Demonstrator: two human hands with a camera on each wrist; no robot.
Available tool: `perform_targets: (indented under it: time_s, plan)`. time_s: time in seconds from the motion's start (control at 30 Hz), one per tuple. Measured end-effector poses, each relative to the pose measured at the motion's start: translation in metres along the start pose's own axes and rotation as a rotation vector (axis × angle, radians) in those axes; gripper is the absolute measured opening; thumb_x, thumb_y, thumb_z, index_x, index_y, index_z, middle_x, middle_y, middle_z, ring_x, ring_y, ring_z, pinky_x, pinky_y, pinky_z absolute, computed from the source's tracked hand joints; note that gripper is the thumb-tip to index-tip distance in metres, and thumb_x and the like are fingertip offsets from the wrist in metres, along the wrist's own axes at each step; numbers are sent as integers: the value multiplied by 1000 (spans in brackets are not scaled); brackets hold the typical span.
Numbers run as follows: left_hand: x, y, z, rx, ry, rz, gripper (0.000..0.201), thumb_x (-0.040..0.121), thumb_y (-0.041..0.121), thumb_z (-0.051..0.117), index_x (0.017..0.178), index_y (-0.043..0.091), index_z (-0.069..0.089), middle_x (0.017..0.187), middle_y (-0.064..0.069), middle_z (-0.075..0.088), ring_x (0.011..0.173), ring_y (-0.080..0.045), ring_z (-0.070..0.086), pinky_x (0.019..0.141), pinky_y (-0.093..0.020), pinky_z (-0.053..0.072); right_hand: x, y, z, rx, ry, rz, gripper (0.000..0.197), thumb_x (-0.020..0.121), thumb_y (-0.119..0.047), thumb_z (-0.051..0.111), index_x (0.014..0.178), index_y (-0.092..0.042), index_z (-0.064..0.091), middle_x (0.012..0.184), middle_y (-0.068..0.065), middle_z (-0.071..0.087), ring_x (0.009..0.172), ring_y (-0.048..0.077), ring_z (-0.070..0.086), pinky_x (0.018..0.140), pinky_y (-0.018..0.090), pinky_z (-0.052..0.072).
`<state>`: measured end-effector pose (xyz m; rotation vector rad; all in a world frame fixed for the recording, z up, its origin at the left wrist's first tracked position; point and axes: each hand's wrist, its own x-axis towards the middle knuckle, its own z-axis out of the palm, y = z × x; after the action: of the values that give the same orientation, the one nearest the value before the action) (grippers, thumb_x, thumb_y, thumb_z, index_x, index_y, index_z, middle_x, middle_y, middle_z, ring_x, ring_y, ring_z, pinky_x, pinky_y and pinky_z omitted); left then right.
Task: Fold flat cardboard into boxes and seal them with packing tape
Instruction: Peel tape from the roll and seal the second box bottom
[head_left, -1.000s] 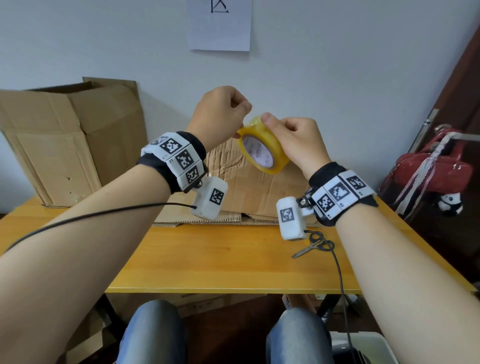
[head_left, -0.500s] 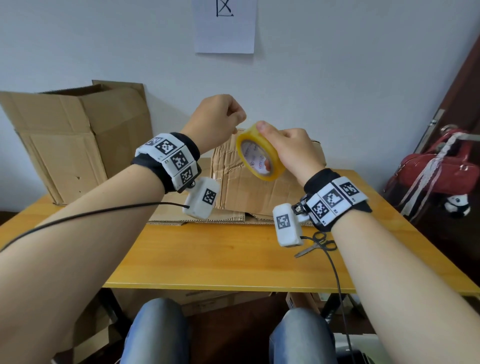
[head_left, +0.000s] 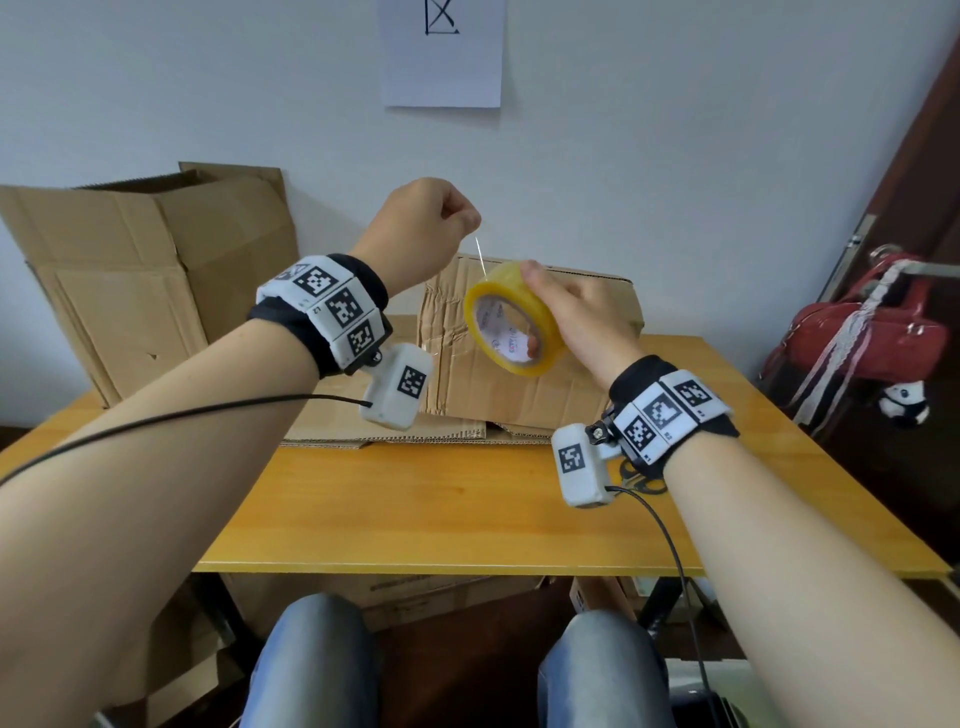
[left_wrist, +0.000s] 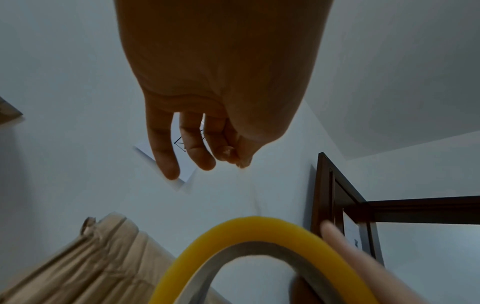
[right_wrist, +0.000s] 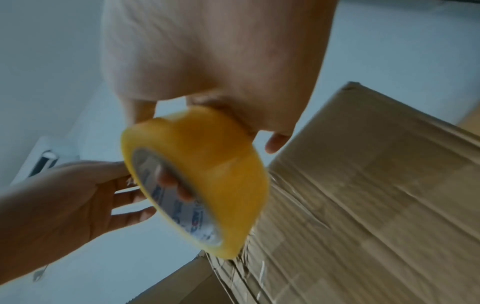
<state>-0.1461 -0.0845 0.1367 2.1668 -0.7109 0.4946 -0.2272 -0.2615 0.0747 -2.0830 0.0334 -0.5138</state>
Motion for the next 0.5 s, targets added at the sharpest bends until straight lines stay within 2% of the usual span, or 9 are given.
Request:
perform_targets:
  time_s: [0.07, 0.1, 0.13, 0.17, 0.23, 0.3, 0.37, 0.43, 0.5]
  plan:
    - [1, -1, -5, 37, -4, -7, 15, 102, 23, 53, 97, 14, 65, 77, 8, 59, 68, -9, 55, 69, -27, 43, -4, 8, 1, 55, -58, 3, 79, 86, -74, 50, 87, 4, 61, 74, 8, 54, 73, 22, 54, 79, 37, 47]
    - [1, -1, -7, 62, -4, -6, 17, 102, 23, 54, 98, 13, 66, 80, 5, 61, 72, -13, 56, 71, -27, 41, -6, 10, 1, 53, -72, 11, 87, 84, -75, 49, 100, 9, 62, 84, 17, 61, 81, 29, 59, 91, 43, 48]
    - [1, -3, -8, 82, -8, -8, 18, 102, 23, 54, 100, 12, 68, 85, 2, 62, 79, -16, 57, 74, -26, 41, -7, 11, 3, 42, -81, 17, 87, 85, -73, 49, 106, 11, 62, 92, 22, 65, 87, 32, 63, 95, 44, 47]
    - [1, -4, -8, 102, -16, -11, 18, 102, 23, 54, 101, 12, 68, 90, 1, 63, 85, -17, 57, 77, -27, 41, -7, 12, 5, 30, -91, 11, 82, 87, -70, 49, 100, 9, 64, 88, 20, 65, 83, 27, 63, 88, 40, 48]
    - [0, -8, -6, 149, -41, -12, 15, 101, 23, 55, 98, 16, 68, 96, 3, 62, 96, -19, 57, 84, -31, 45, -5, 11, 8, 18, -100, 0, 61, 95, -62, 52, 71, -6, 60, 62, -2, 55, 58, 6, 53, 66, 26, 40]
    - [-2, -10, -4, 184, -62, -19, 12, 99, 25, 55, 91, 23, 64, 99, 5, 63, 102, -22, 60, 91, -38, 50, -2, 8, 11, 4, -99, 17, 51, 98, -56, 52, 63, -19, 47, 50, -14, 44, 47, 2, 45, 56, 20, 35]
    - [-4, -11, -5, 194, -57, -23, 12, 99, 26, 55, 90, 25, 62, 100, 4, 64, 103, -24, 61, 92, -40, 51, 2, 9, 16, -15, -101, 33, 52, 97, -57, 53, 64, -17, 45, 53, -5, 45, 51, 11, 45, 54, 22, 34]
    - [-5, -9, -9, 169, -28, -17, 13, 101, 25, 54, 91, 24, 62, 100, 3, 64, 98, -22, 61, 87, -36, 50, 4, 15, 23, -58, -149, 62, 58, 94, -59, 55, 56, -17, 43, 55, 5, 48, 51, 16, 44, 56, 24, 35]
    - [-4, -6, -12, 161, -33, 4, 14, 100, 26, 55, 88, 26, 63, 98, 4, 67, 93, -20, 63, 86, -37, 51, 4, 25, 31, -131, -162, 136, 62, 89, -65, 56, 50, -22, 34, 54, 7, 42, 52, 20, 39, 58, 31, 33]
